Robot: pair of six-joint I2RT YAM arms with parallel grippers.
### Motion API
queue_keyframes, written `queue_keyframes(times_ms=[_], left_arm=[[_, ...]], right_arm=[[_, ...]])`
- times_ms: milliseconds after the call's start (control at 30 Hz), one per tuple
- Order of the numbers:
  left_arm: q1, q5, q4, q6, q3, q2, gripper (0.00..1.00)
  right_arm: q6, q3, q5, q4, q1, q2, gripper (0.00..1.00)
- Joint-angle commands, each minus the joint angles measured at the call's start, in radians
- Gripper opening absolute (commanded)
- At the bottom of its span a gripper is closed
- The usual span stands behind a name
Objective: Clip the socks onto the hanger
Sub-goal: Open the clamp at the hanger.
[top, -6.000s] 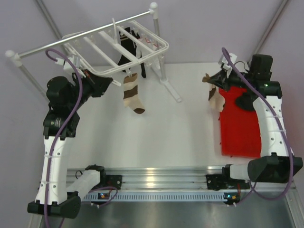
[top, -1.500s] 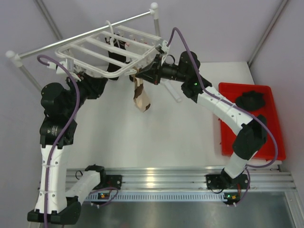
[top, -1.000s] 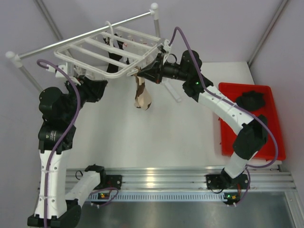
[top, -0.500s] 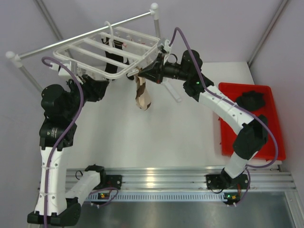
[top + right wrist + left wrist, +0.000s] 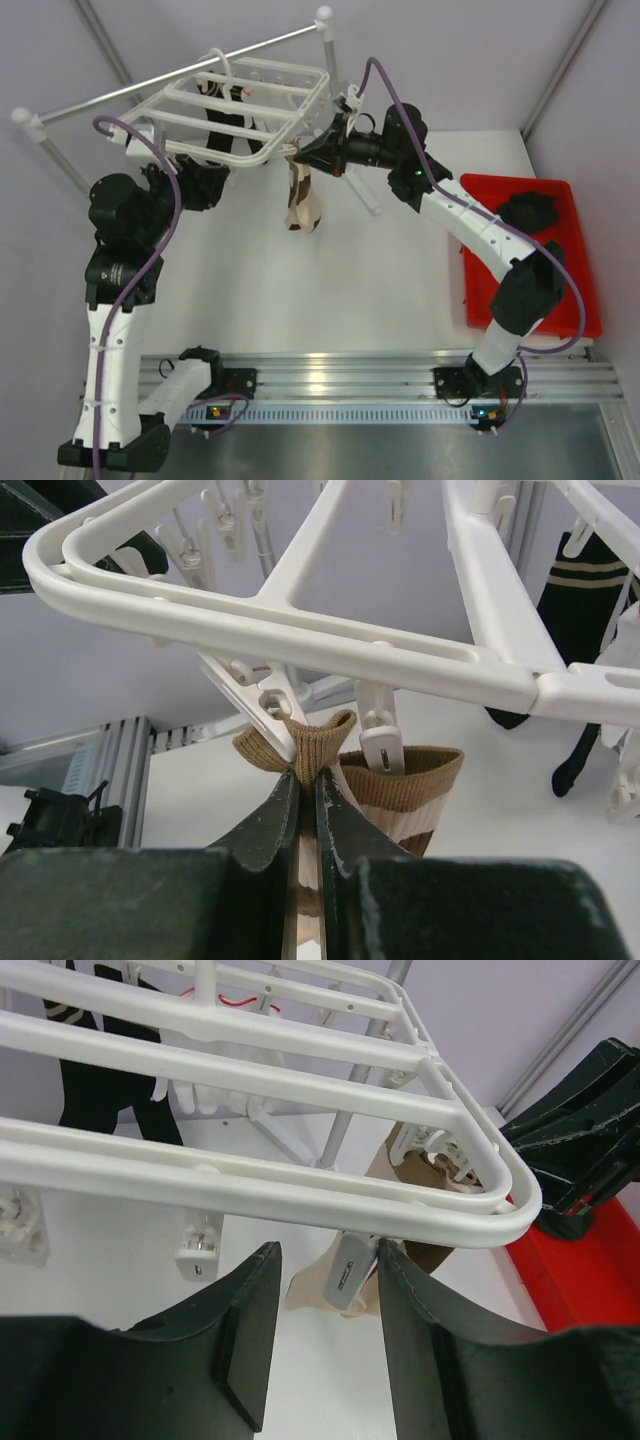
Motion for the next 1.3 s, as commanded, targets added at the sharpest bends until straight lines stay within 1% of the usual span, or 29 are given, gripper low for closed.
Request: queue_keyframes(times_ms=[0,67,167,200,233,267,333,400,433,500,533,567,700,800,833,900,933,1000,1100,1200,1233,1267], left_arm=[[0.002,0.028,0.103,0.014,-0.004,0.005,0.47],[0.002,0.064,0.142,0.003,-0.011,0.008,0.47],[0.002,0.116,0.184,-0.019,-0.024,0.011,0.44],[0.002,0.124,0.193,-0.031,-0.028,0.014,0.42],[0.002,0.130,0.199,-0.037,-0.030,0.014,0.37],[0.002,0.137,0.207,-0.043,-0.028,0.015,0.34],[0.002,0.150,0.212,-0.060,-0.031,0.017,0.29],[0.002,0.157,0.210,-0.072,-0.030,0.020,0.27],[0.002,0.162,0.210,-0.077,-0.030,0.020,0.26],[0.002,0.170,0.212,-0.089,-0.030,0.021,0.25],[0.002,0.173,0.212,-0.094,-0.030,0.020,0.24],[0.002,0.174,0.215,-0.098,-0.028,0.021,0.24],[0.002,0.188,0.216,-0.117,-0.033,0.021,0.20],[0.002,0.194,0.218,-0.120,-0.036,0.021,0.17],[0.002,0.196,0.219,-0.121,-0.038,0.021,0.17],[0.002,0.193,0.219,-0.121,-0.041,0.021,0.16],[0.002,0.193,0.218,-0.123,-0.041,0.020,0.15],[0.002,0.190,0.216,-0.126,-0.042,0.020,0.15],[0.002,0.191,0.218,-0.134,-0.044,0.017,0.13],[0.002,0.193,0.216,-0.135,-0.044,0.017,0.13],[0.002,0.193,0.215,-0.135,-0.044,0.017,0.13],[0.002,0.191,0.215,-0.135,-0.042,0.017,0.13]], right_arm=[[-0.019,0.026,-0.026,0.022,-0.009,-0.031,0.00],[-0.018,0.028,-0.035,0.021,-0.009,-0.027,0.00],[-0.010,0.034,-0.046,0.018,-0.009,-0.020,0.00],[-0.004,0.032,-0.046,0.018,-0.007,-0.020,0.00],[0.001,0.034,-0.044,0.018,-0.009,-0.023,0.00],[0.007,0.035,-0.040,0.016,-0.006,-0.023,0.01],[0.013,0.035,-0.016,0.002,-0.003,-0.033,0.09],[0.004,0.031,0.003,-0.028,0.003,-0.052,0.16],[-0.004,0.025,0.033,-0.041,0.005,-0.062,0.27],[-0.027,0.005,0.073,-0.076,0.013,-0.097,0.32],[-0.031,-0.003,0.102,-0.084,0.016,-0.109,0.37],[-0.044,-0.015,0.118,-0.108,0.017,-0.131,0.39],[-0.085,-0.026,0.150,-0.160,0.028,-0.174,0.40],[-0.110,-0.037,0.147,-0.160,0.051,-0.201,0.38],[-0.114,-0.040,0.111,-0.160,0.060,-0.207,0.36],[-0.110,-0.046,0.057,-0.154,0.091,-0.209,0.36],[-0.110,-0.043,0.007,-0.145,0.103,-0.203,0.36],[-0.111,-0.032,-0.017,-0.137,0.141,-0.185,0.38],[-0.117,-0.006,0.017,-0.122,0.186,-0.145,0.40],[-0.133,0.020,0.057,-0.091,0.212,-0.103,0.48],[-0.137,0.026,0.067,-0.084,0.217,-0.090,0.54],[-0.137,0.032,0.072,-0.073,0.221,-0.082,0.56]])
